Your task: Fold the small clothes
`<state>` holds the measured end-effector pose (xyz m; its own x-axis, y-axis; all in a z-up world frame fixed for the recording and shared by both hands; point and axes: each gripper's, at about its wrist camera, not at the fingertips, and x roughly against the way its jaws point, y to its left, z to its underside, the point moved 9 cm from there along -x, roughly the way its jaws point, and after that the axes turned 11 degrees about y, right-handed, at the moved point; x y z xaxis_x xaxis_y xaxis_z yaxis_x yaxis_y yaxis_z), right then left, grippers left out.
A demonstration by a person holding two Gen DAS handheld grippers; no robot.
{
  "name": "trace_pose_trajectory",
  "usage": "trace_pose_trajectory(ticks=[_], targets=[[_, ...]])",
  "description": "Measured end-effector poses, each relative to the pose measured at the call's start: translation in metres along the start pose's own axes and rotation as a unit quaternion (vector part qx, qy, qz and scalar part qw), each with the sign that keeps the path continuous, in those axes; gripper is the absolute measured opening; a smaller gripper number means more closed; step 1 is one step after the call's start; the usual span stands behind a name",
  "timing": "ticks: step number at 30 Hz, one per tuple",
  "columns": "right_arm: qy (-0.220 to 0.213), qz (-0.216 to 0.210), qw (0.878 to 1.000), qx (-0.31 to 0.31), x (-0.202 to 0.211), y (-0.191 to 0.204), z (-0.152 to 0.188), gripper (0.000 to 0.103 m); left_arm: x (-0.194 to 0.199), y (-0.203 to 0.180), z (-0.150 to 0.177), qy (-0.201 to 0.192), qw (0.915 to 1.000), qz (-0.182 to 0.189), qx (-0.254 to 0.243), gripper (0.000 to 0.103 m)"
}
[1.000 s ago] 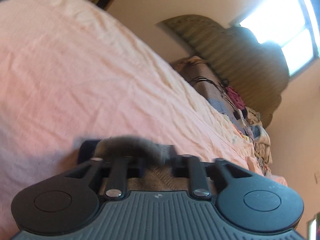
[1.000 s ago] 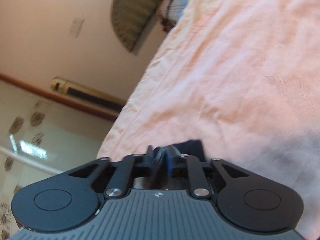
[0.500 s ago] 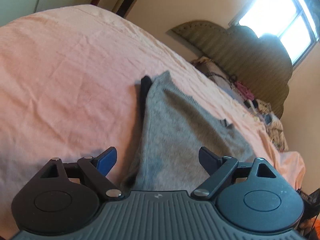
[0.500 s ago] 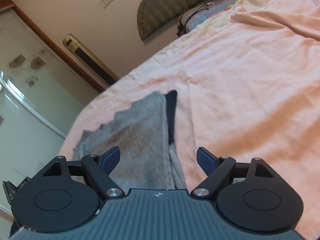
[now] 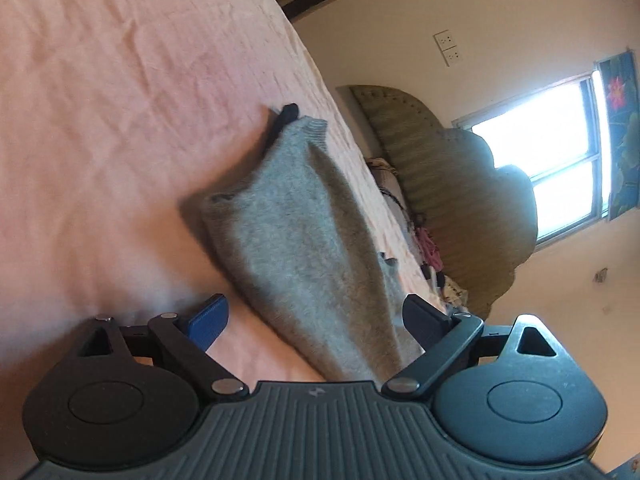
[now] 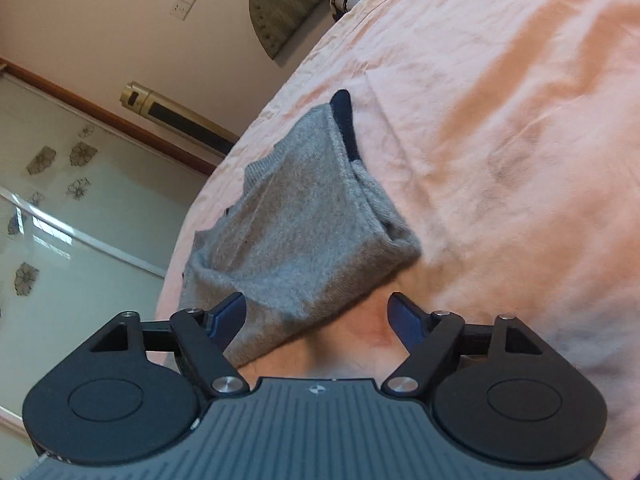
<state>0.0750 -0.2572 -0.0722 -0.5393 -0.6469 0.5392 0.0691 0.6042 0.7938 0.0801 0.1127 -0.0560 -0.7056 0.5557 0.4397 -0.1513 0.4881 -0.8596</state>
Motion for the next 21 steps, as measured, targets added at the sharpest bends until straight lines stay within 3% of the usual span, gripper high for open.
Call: trace_pose_trajectory(ticks=[1,4,6,8,9,10,14,16,17,18,19,21], targets=[[-0.013,-0.013,1.000,-0.013,-0.006,0.004,-0.006,0.090,-0.010,-0.003,-0.006,-0.008,1.0000,-0.004,-0.002,0.095],[-0.035,-0.019,0.999,-0.034,-0.030,0.014,-0.024,0.088,-0.032,-0.012,-0.017,-0.020,0.9987,-0.037,-0.028,0.094],[-0.038,-0.009,0.999,-0.028,-0.043,0.021,-0.029,0.086,-0.039,-0.013,-0.017,-0.023,0.9964,-0.069,-0.044,0.080],[-0.034,0.011,0.999,-0.017,-0.054,0.023,-0.029,0.067,-0.045,-0.004,-0.018,-0.018,0.9927,-0.112,-0.041,0.019],[-0.016,0.007,1.000,-0.020,-0.061,0.020,-0.027,0.033,-0.045,0.004,-0.020,-0.016,0.9919,-0.122,-0.031,0.016],[0.006,-0.003,0.999,-0.036,-0.069,0.014,-0.024,0.013,-0.043,0.007,-0.022,-0.013,0.9934,-0.112,-0.019,0.015],[0.006,-0.018,0.998,-0.060,-0.070,0.002,-0.020,0.008,-0.032,0.012,-0.021,0.003,0.9937,-0.112,0.011,0.015],[0.011,-0.015,0.998,-0.063,-0.069,0.003,-0.020,0.011,-0.022,0.015,-0.012,0.012,0.9935,-0.109,0.032,0.020],[0.012,-0.018,0.997,-0.069,-0.067,0.003,-0.019,0.013,-0.018,0.018,-0.008,0.016,0.9933,-0.105,0.046,0.033],[0.012,-0.020,0.997,-0.074,-0.064,0.004,-0.019,0.018,-0.013,0.020,-0.004,0.012,0.9944,-0.088,0.057,0.037],[0.010,-0.024,0.997,-0.078,-0.061,0.005,-0.019,0.027,-0.007,0.021,-0.001,0.006,0.9953,-0.068,0.068,0.050],[0.000,-0.042,0.996,-0.082,-0.051,0.007,-0.018,0.039,0.002,0.022,0.000,-0.011,0.9951,-0.061,0.077,0.060]])
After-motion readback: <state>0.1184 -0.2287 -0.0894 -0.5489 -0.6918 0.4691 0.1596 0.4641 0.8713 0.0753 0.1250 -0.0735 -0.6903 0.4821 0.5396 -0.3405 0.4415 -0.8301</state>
